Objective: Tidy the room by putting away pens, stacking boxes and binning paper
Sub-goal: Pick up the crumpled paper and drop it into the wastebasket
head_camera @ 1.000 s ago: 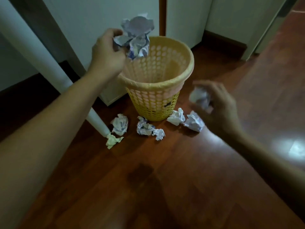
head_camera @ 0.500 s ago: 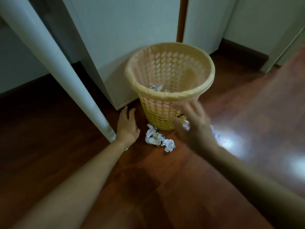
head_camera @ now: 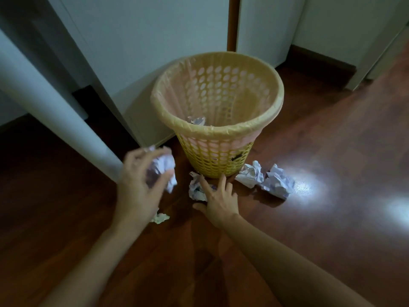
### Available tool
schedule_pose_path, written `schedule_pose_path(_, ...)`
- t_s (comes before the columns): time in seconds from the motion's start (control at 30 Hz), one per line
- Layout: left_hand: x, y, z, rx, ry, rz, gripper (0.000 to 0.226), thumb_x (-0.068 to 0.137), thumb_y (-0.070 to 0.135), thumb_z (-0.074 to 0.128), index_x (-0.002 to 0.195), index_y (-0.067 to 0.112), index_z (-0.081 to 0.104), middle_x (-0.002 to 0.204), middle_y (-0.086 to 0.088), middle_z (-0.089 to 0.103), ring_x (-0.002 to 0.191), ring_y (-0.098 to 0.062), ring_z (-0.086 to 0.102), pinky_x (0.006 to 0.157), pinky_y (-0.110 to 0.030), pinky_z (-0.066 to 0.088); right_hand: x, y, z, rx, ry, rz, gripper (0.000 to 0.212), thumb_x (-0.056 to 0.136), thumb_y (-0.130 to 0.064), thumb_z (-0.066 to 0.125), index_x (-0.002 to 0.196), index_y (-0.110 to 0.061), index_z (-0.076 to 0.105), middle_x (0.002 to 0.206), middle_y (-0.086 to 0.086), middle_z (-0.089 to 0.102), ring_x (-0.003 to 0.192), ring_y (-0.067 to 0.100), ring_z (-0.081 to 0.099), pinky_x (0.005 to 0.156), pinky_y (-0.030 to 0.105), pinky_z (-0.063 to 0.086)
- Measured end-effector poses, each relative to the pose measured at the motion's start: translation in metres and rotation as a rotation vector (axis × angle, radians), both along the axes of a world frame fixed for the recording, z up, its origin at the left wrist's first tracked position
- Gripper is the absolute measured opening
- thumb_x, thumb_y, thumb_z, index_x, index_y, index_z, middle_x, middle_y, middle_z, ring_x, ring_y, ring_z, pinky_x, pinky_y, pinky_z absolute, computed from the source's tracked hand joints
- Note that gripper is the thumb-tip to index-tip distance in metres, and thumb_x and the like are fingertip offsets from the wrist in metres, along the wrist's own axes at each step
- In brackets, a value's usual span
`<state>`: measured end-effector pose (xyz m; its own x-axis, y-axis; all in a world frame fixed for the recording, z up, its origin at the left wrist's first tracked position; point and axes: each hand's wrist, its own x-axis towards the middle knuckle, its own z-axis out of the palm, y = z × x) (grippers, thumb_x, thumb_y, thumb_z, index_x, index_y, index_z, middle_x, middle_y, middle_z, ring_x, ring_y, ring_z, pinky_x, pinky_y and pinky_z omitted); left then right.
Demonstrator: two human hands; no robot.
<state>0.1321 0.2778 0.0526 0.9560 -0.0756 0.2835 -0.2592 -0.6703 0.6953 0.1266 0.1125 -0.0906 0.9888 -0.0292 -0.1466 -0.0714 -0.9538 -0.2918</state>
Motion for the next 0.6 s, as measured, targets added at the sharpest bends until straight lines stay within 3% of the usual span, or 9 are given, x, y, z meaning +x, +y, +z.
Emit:
schedule_pose_path(0.1, 0.017, -0.007, 0.058, -0.072, -0.392, 0.065, 0.036, 0.088, 0.023, 0.067, 0.122, 0.027, 0.056, 0.126, -0.001, 0.042, 0.111, 0.0, 0.046, 0.092, -0.014, 0.045, -0.006, 0.005, -0.018, -0.059, -0.023, -0.009, 0.071, 0.078, -0.058, 0.064, 0.141, -0.036, 0.039, 0.14, 0.025, 0.04, 0.107, 0.039, 0.052, 0.072, 0.048, 0.051)
schedule_pose_path(0.13, 0.028, -0.014, 0.072, -0.09, -0.48, 0.062, 0.035, 0.088, 0.022, 0.066, 0.122, 0.024, 0.057, 0.124, -0.004, 0.042, 0.111, 0.001, 0.045, 0.094, -0.013, 0.043, -0.009, 0.003, -0.023, -0.07, -0.023, 0.015, 0.067, 0.072, -0.054, 0.073, 0.131, -0.031, 0.05, 0.128, 0.023, 0.052, 0.094, 0.036, 0.058, 0.061, 0.045, 0.052)
schedule_pose_path(0.2, 0.057, -0.033, 0.088, -0.107, -0.554, 0.011, 0.034, 0.088, 0.021, 0.065, 0.121, 0.021, 0.059, 0.125, -0.009, 0.043, 0.115, -0.006, 0.046, 0.097, -0.013, 0.042, -0.019, -0.005, -0.034, -0.092, -0.078, 0.08, 0.061, 0.06, -0.036, 0.085, 0.113, -0.024, 0.056, 0.108, 0.017, 0.059, 0.077, 0.03, 0.06, 0.049, 0.038, 0.05)
schedule_pose_path(0.27, 0.085, -0.051, 0.09, -0.054, -0.424, -0.088, 0.042, 0.087, 0.02, 0.065, 0.128, 0.02, 0.058, 0.135, -0.016, 0.04, 0.123, -0.016, 0.046, 0.1, -0.011, 0.04, -0.031, -0.017, -0.031, -0.049, -0.105, 0.188, 0.055, 0.063, -0.02, 0.081, 0.108, -0.021, 0.049, 0.101, 0.011, 0.053, 0.075, 0.026, 0.058, 0.051, 0.032, 0.05)
schedule_pose_path(0.37, 0.102, -0.06, 0.071, -0.012, -0.274, -0.197, 0.051, 0.092, 0.022, 0.06, 0.141, 0.018, 0.046, 0.15, -0.019, 0.024, 0.138, -0.024, 0.035, 0.112, -0.022, 0.034, -0.055, -0.043, -0.013, 0.119, -0.007, 0.261, 0.034, 0.092, -0.014, 0.05, 0.122, -0.023, 0.038, 0.114, 0.004, 0.04, 0.095, 0.02, 0.045, 0.076, 0.028, 0.044)
schedule_pose_path(0.43, 0.089, -0.048, 0.048, -0.062, -0.405, -0.129, 0.043, 0.098, 0.02, 0.051, 0.139, 0.007, 0.047, 0.147, -0.016, 0.028, 0.138, -0.017, 0.034, 0.111, -0.013, 0.029, -0.069, -0.063, 0.011, 0.196, -0.156, 0.285, 0.031, 0.096, -0.017, 0.043, 0.126, -0.024, 0.038, 0.113, -0.001, 0.039, 0.093, 0.013, 0.042, 0.079, 0.023, 0.039)
schedule_pose_path(0.5, 0.06, -0.029, 0.011, -0.126, -0.429, -0.035, 0.037, 0.099, 0.021, 0.046, 0.131, 0.003, 0.052, 0.138, -0.009, 0.038, 0.126, -0.003, 0.04, 0.105, -0.013, 0.035, -0.075, -0.082, 0.055, 0.291, -0.347, 0.287, 0.032, 0.094, -0.018, 0.045, 0.126, -0.018, 0.044, 0.116, 0.003, 0.047, 0.097, 0.011, 0.046, 0.083, 0.02, 0.039)
schedule_pose_path(0.57, 0.025, -0.01, -0.045, -0.068, -0.182, 0.005, 0.042, 0.098, 0.037, 0.036, 0.127, 0.011, 0.054, 0.136, -0.006, 0.04, 0.121, -0.007, 0.043, 0.102, -0.03, 0.045, -0.066, -0.092, 0.111, 0.322, -0.607, 0.316, 0.029, 0.092, -0.011, 0.053, 0.121, -0.012, 0.049, 0.113, 0.005, 0.05, 0.098, 0.011, 0.046, 0.087, 0.016, 0.036)
schedule_pose_path(0.6, 0.009, 0.002, -0.075, 0.067, 0.013, -0.001, 0.05, 0.097, 0.046, 0.031, 0.13, 0.016, 0.052, 0.142, -0.006, 0.036, 0.127, -0.013, 0.042, 0.103, -0.039, 0.045, -0.051, -0.095, 0.139, 0.324, -0.712, 0.273, 0.028, 0.09, -0.006, 0.058, 0.116, -0.011, 0.049, 0.108, 0.0, 0.047, 0.093, 0.009, 0.042, 0.084, 0.011, 0.033)
